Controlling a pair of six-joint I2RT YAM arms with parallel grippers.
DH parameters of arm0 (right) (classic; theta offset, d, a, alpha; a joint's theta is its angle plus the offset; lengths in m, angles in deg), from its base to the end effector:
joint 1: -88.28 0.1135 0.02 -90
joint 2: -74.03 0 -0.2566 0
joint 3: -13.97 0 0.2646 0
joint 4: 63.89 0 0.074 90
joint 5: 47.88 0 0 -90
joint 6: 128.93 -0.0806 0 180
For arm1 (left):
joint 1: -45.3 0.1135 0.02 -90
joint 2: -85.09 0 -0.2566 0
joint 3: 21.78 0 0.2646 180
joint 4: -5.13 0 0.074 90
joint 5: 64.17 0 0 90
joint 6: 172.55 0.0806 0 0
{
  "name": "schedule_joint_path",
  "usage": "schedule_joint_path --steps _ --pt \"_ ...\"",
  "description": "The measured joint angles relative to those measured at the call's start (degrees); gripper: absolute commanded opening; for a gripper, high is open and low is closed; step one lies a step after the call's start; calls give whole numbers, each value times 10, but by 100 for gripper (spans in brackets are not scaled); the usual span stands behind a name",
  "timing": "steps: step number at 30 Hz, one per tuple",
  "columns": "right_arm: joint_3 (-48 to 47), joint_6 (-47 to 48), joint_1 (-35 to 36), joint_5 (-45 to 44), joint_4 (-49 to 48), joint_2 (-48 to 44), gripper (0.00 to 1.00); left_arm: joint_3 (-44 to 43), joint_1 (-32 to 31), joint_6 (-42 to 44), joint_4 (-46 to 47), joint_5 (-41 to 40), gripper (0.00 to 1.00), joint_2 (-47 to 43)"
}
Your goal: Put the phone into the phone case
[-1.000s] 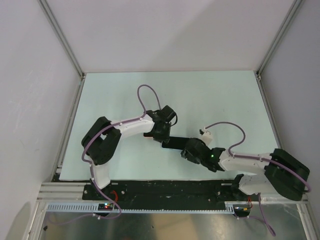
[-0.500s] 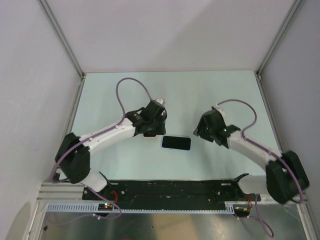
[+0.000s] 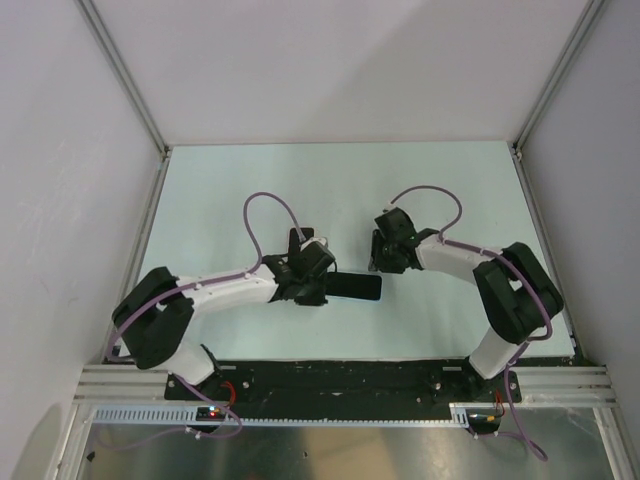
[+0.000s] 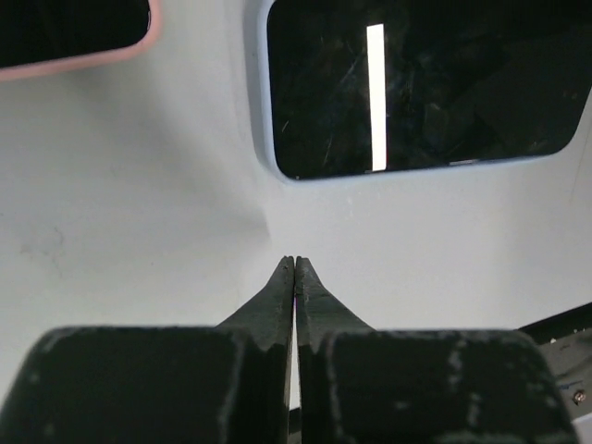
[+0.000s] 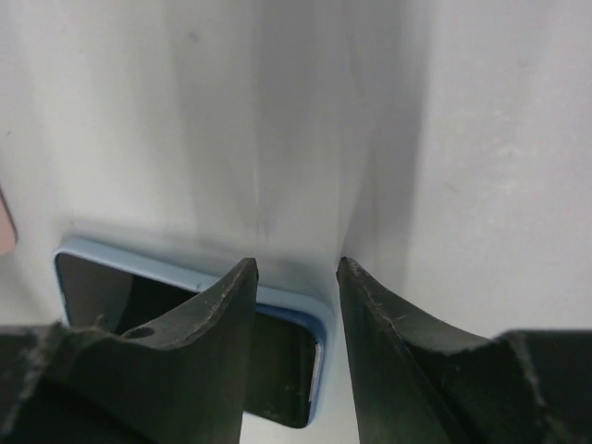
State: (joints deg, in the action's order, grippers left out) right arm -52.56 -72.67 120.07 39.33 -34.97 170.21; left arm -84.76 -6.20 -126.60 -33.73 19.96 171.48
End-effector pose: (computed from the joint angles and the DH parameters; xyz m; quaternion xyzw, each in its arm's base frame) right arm 0.3065 0.1853 0.1059 0.0230 0.9621 0.1268 0.2404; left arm 0.2047 -0.2441 0.1280 0.0507 0.9683 -0.1438 0.1976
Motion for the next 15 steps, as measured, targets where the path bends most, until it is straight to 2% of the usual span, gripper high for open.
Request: schedule_joint_path --steps 8,15 --pt "3 7 53 -37 -8 -6 45 -1 17 -5 45 0 0 59" --pt "84 -28 66 -45 -22 -78 45 -47 51 6 28 21 0 105"
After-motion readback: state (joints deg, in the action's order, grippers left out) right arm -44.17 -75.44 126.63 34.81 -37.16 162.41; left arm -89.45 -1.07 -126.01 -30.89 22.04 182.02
